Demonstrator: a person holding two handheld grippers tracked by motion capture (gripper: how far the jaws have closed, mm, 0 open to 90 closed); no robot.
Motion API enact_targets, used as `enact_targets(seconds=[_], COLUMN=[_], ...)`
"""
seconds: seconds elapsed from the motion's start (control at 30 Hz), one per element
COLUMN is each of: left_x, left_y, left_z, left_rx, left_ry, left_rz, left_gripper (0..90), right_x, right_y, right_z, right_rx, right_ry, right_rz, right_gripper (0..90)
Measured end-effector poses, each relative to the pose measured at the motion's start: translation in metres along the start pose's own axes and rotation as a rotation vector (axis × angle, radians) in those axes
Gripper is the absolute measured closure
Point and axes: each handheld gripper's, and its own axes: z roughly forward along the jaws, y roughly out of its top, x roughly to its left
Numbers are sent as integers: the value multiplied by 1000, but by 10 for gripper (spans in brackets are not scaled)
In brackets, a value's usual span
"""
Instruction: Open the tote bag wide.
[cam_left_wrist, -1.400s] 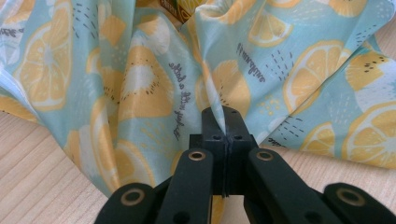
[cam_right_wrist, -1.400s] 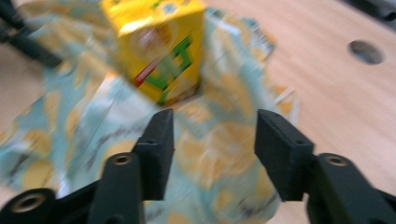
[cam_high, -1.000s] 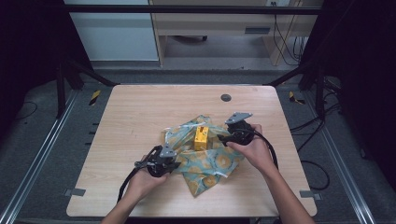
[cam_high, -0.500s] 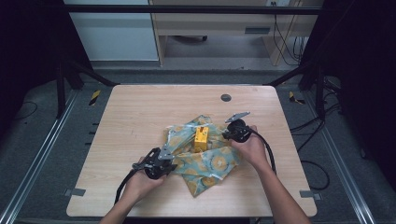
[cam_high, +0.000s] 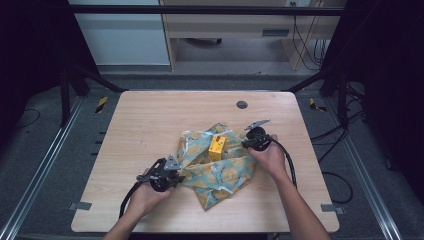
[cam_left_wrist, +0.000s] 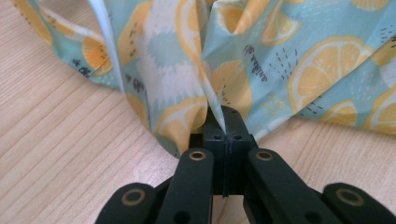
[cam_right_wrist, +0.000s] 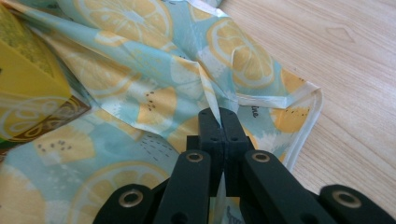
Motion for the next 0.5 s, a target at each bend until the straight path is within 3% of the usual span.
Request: enact_targets(seconds=[0.4, 0.5], left_x=[4, 3], left_y=[-8, -5], left_z=[-2, -5], left_rx=[-13, -48], left_ry=[-2, -2], left_rz=[-21, -25], left_gripper=[897, 749], right_x=[-1, 1], right_y=[-2, -1], right_z=[4, 3], right_rx=[9, 3], right_ry=[-15, -20], right_rz=[1, -11], right_gripper=[900, 868])
